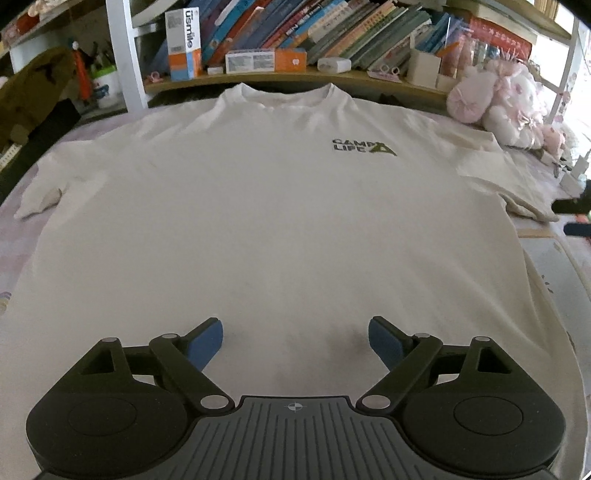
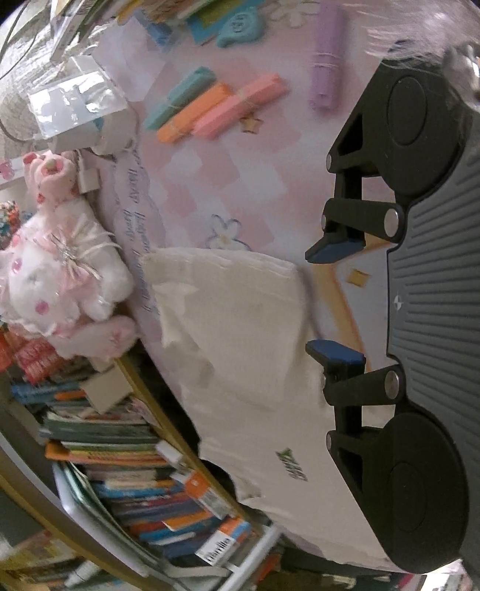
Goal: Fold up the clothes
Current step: 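Grasp the shirt side edge with the right tool and fold it over the body, then open the right tool and lift it away from the folded side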
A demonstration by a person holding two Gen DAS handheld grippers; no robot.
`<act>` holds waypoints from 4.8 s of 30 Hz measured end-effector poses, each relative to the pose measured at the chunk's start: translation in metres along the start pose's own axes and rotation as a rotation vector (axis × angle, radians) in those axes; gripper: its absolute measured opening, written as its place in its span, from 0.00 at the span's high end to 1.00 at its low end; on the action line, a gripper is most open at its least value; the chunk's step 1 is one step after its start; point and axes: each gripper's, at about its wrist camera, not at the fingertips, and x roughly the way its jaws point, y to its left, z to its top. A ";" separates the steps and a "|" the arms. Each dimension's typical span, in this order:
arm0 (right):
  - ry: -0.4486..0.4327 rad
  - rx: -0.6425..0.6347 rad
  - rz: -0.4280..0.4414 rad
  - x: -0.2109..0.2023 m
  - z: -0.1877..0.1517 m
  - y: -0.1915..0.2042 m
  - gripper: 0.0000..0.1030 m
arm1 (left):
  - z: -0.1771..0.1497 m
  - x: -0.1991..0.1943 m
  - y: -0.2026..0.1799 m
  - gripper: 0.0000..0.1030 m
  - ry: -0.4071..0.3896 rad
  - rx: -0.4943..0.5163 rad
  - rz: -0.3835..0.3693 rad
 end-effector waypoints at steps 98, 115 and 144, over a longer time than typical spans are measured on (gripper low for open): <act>0.088 -0.643 -0.037 -0.007 -0.118 0.122 0.05 | -0.006 -0.009 -0.008 0.00 -0.092 0.060 0.039; 0.104 -0.632 -0.038 -0.006 -0.118 0.121 0.04 | -0.007 -0.018 -0.014 0.00 -0.107 0.076 0.051; 0.060 -0.537 -0.216 -0.006 -0.179 0.205 0.00 | 0.010 -0.023 0.083 0.00 -0.146 0.193 -0.109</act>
